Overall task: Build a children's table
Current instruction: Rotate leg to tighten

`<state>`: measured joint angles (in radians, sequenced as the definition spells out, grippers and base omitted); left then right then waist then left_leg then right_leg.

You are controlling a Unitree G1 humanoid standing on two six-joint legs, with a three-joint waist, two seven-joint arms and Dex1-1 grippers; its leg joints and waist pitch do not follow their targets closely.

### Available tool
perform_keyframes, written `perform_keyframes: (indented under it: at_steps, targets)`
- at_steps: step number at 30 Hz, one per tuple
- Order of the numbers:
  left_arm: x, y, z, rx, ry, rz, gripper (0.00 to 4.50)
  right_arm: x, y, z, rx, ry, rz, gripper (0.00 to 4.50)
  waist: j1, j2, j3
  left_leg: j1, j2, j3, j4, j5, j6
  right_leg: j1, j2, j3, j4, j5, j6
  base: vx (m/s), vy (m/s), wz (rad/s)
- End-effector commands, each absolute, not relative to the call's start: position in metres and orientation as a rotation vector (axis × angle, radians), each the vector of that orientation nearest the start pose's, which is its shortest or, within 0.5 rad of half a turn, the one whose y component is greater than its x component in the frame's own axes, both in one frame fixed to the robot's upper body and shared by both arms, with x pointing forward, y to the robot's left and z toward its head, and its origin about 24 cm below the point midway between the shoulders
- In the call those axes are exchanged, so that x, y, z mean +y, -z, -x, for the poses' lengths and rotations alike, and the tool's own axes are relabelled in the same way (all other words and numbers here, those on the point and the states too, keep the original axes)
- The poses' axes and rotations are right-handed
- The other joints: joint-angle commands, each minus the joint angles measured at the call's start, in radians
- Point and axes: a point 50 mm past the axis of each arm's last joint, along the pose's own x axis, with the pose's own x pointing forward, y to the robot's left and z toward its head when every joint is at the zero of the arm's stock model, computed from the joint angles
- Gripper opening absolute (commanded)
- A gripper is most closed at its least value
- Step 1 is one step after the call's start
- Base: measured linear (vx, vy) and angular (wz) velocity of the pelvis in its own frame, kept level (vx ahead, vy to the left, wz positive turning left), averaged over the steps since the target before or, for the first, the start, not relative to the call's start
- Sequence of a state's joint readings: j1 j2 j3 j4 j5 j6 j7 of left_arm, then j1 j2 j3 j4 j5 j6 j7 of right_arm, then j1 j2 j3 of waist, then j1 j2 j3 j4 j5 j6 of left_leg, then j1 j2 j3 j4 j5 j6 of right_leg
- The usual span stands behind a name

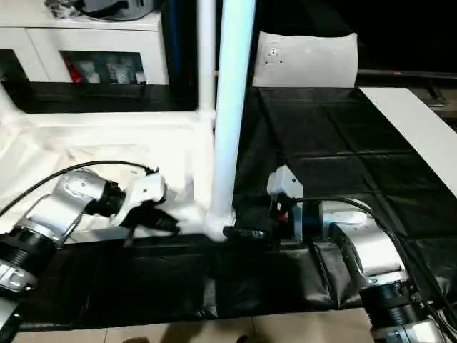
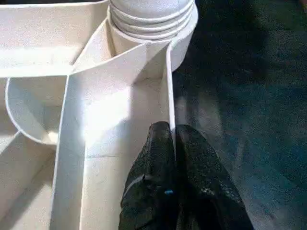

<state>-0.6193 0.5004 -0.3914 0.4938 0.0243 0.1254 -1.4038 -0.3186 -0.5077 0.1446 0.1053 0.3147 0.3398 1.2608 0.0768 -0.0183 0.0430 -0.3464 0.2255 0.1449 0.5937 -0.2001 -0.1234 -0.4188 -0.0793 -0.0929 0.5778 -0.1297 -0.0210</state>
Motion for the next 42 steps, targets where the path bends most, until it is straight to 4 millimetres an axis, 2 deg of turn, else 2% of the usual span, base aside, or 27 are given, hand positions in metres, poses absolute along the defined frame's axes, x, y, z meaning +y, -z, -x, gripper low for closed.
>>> perform_keyframes:
  at_steps: [1, 4, 5, 7, 14, 16, 23, 26, 28, 29, 31, 32, 33, 34, 36, 39, 40, 41, 42]
  targets:
    - [0.129, -0.074, -0.301, 0.506, 1.699, -0.596, 0.0, -0.158, -0.081, -0.271, 0.31, -1.42, 0.095, 3.4, -0.004, -0.002, -0.063, -0.003, -0.003, 0.024, -0.072, -0.207, 0.06, 0.063, -0.046, 0.035, -0.069, -0.408, -0.141, 0.0, 0.0, 0.0]
    - [0.128, -0.075, -0.3, 0.504, 1.74, -0.617, 0.0, -0.156, -0.081, -0.271, 0.327, -1.464, 0.091, 3.23, 0.009, -0.002, -0.064, 0.0, -0.001, 0.026, -0.071, -0.194, 0.058, 0.061, -0.047, 0.037, -0.065, -0.393, -0.15, 0.0, 0.0, 0.0]
    - [0.128, -0.075, -0.3, 0.504, 1.743, -0.618, 0.0, -0.156, -0.081, -0.272, 0.328, -1.465, 0.092, 3.02, 0.01, -0.002, -0.064, 0.0, -0.001, 0.026, -0.071, -0.193, 0.057, 0.061, -0.046, 0.037, -0.065, -0.391, -0.15, 0.0, 0.0, 0.0]
    - [0.128, -0.076, -0.3, 0.503, 1.753, -0.622, 0.0, -0.155, -0.079, -0.273, 0.331, -1.471, 0.097, 2.88, 0.014, -0.002, -0.063, 0.0, 0.0, 0.026, -0.071, -0.195, 0.053, 0.06, -0.047, 0.037, -0.064, -0.395, -0.149, 0.0, 0.0, 0.0]
    - [0.127, -0.076, -0.298, 0.49, 1.773, -0.625, 0.0, -0.151, -0.077, -0.274, 0.343, -1.513, 0.088, 2.38, 0.016, -0.004, -0.064, -0.002, -0.002, 0.025, -0.072, -0.198, 0.048, 0.063, -0.048, 0.034, -0.065, -0.41, -0.135, 0.0, 0.0, 0.0]
    - [0.127, -0.075, -0.298, 0.49, 1.773, -0.626, 0.0, -0.151, -0.076, -0.273, 0.349, -1.523, 0.09, 2.1, 0.016, -0.004, -0.065, -0.004, -0.002, 0.025, -0.072, -0.187, 0.049, 0.065, -0.048, 0.035, -0.064, -0.403, -0.134, 0.0, 0.0, 0.0]
    - [0.129, -0.073, -0.3, 0.487, 1.737, -0.623, 0.0, -0.149, -0.075, -0.271, 0.346, -1.531, 0.077, 1.96, 0.015, -0.005, -0.063, -0.004, -0.002, 0.026, -0.072, -0.193, 0.048, 0.063, -0.048, 0.034, -0.066, -0.424, -0.127, 0.0, 0.0, 0.0]
    - [0.127, -0.071, -0.308, 0.481, 1.595, -0.557, 0.0, -0.143, -0.076, -0.269, 0.311, -1.482, 0.02, 1.96, 0.015, -0.003, -0.062, -0.001, -0.003, 0.027, -0.071, -0.2, 0.044, 0.059, -0.047, 0.034, -0.07, -0.435, -0.122, 0.0, 0.0, 0.0]
    - [0.122, -0.071, -0.313, 0.466, 1.523, -0.509, 0.0, -0.137, -0.074, -0.271, 0.3, -1.395, -0.004, 1.95, 0.015, -0.005, -0.061, -0.002, -0.007, 0.026, -0.072, -0.202, 0.036, 0.061, -0.046, 0.03, -0.074, -0.473, -0.104, 0.0, 0.0, 0.0]
    - [0.119, -0.071, -0.316, 0.456, 1.484, -0.483, 0.0, -0.133, -0.072, -0.274, 0.296, -1.337, -0.003, 1.95, 0.013, 0.0, -0.06, -0.001, -0.007, 0.025, -0.072, -0.21, 0.032, 0.06, -0.047, 0.029, -0.077, -0.488, -0.098, 0.0, 0.0, 0.0]
    - [0.114, -0.071, -0.32, 0.443, 1.422, -0.452, 0.0, -0.125, -0.069, -0.279, 0.287, -1.23, 0.014, 1.95, 0.005, -0.003, -0.059, -0.001, -0.012, 0.024, -0.07, -0.229, 0.022, 0.057, -0.046, 0.023, -0.086, -0.536, -0.073, 0.0, 0.0, 0.0]
    - [0.114, -0.071, -0.32, 0.443, 1.422, -0.452, 0.0, -0.125, -0.069, -0.279, 0.287, -1.23, 0.014, 1.95, -0.001, -0.004, -0.06, -0.006, -0.016, 0.022, -0.07, -0.226, 0.016, 0.06, -0.045, 0.019, -0.087, -0.561, -0.055, 0.0, 0.0, 0.0]
    - [0.111, -0.07, -0.322, 0.439, 1.374, -0.437, 0.0, -0.119, -0.067, -0.284, 0.283, -1.148, 0.012, 1.94, -0.007, 0.003, -0.059, -0.007, -0.016, 0.02, -0.071, -0.232, 0.012, 0.06, -0.047, 0.017, -0.091, -0.578, -0.042, 0.0, 0.0, 0.0]
    - [0.107, -0.069, -0.326, 0.439, 1.305, -0.407, 0.0, -0.111, -0.066, -0.291, 0.276, -1.043, -0.009, 1.94, -0.019, 0.001, -0.058, -0.007, -0.019, 0.021, -0.069, -0.239, 0.006, 0.054, -0.044, 0.014, -0.095, -0.583, -0.041, 0.0, 0.0, 0.0]
    - [0.1, -0.069, -0.333, 0.439, 1.193, -0.358, 0.0, -0.098, -0.063, -0.299, 0.283, -0.902, -0.047, 1.93, -0.036, -0.001, -0.061, -0.01, -0.023, 0.017, -0.066, -0.258, 0.004, 0.058, -0.044, 0.006, -0.098, -0.607, -0.03, 0.0, 0.0, 0.0]
    - [0.089, -0.073, -0.342, 0.428, 1.05, -0.29, 0.0, -0.084, -0.061, -0.306, 0.308, -0.756, -0.079, 1.92, -0.05, -0.001, -0.061, -0.01, -0.025, 0.017, -0.062, -0.26, 0.014, 0.056, -0.044, 0.003, -0.104, -0.61, -0.026, 0.0, 0.0, 0.0]
    - [0.082, -0.076, -0.347, 0.413, 0.971, -0.268, 0.0, -0.076, -0.059, -0.311, 0.333, -0.67, -0.11, 1.92, -0.055, 0.005, -0.062, -0.008, -0.025, 0.016, -0.063, -0.264, 0.019, 0.054, -0.043, 0.002, -0.104, -0.599, -0.032, 0.0, 0.0, 0.0]
    - [0.082, -0.076, -0.347, 0.413, 0.971, -0.268, 0.0, -0.076, -0.059, -0.311, 0.333, -0.67, -0.11, 1.92, -0.059, 0.004, -0.061, -0.009, -0.025, 0.018, -0.063, -0.262, 0.021, 0.05, -0.042, 0.004, -0.104, -0.591, -0.035, 0.0, 0.0, 0.0]
    - [0.078, -0.078, -0.349, 0.404, 0.935, -0.257, 0.0, -0.069, -0.06, -0.313, 0.34, -0.646, -0.116, 1.92, -0.057, 0.009, -0.064, -0.006, -0.024, 0.016, -0.063, -0.256, 0.022, 0.052, -0.042, 0.005, -0.099, -0.564, -0.045, 0.0, 0.0, 0.0]
